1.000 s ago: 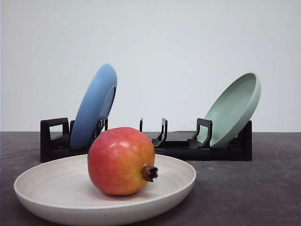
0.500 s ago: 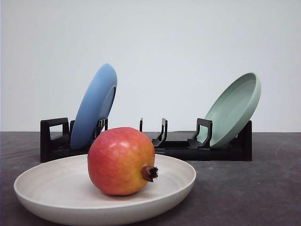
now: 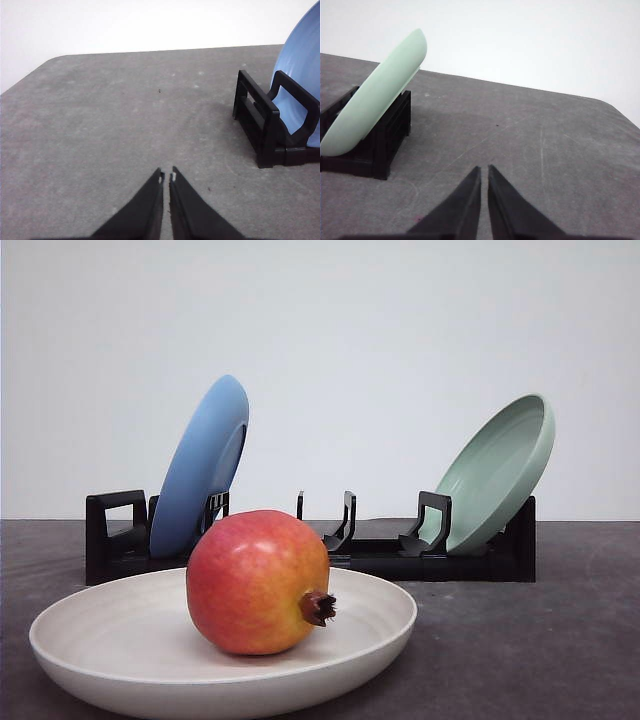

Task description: Place pomegranate in white plate

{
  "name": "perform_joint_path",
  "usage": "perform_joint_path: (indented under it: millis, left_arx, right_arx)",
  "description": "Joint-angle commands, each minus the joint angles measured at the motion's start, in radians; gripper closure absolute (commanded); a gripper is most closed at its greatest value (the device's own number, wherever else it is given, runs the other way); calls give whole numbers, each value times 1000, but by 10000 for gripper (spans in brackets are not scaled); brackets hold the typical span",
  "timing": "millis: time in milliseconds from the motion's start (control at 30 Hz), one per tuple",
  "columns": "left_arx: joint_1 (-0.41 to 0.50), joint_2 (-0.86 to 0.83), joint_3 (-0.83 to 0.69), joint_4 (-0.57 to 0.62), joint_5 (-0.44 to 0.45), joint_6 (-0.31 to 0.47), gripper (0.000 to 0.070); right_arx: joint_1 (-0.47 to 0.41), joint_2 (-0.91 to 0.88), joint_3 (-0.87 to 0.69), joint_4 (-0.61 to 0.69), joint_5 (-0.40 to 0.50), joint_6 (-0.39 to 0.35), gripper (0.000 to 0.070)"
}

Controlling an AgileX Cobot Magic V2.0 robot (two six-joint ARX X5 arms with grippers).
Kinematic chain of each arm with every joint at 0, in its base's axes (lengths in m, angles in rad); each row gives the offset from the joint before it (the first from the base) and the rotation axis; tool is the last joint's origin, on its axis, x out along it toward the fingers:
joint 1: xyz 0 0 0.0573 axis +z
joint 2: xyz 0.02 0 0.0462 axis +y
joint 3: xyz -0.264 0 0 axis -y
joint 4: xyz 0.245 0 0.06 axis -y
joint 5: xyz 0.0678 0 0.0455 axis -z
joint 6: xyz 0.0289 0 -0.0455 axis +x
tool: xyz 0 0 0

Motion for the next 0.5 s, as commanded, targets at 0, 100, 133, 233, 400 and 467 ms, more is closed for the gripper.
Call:
perform_joint_path:
  millis: [0,100,133,233,400,467]
  left_arx:
    - [0,-2,-10,-6,0,-4,700]
    - [0,-2,-10,-6,0,-4,700]
    - [0,-2,-10,-6,0,-4,700]
    - [0,-2,-10,-6,0,-4,700]
    - [0,-2,-10,-6,0,-4,700]
    - [0,-2,-10,-6,0,-4,700]
  right_arx:
    - [-2,-1,-4,15,4,2,678]
    - [-2,-1,-4,15,4,3,678]
    - [-2,-1,-4,16,4,3,678]
    - [-2,-1,-4,17,4,2,678]
    - [-2,-1,-4,17,4,3,678]
    - [-2,-1,-4,17,4,3,678]
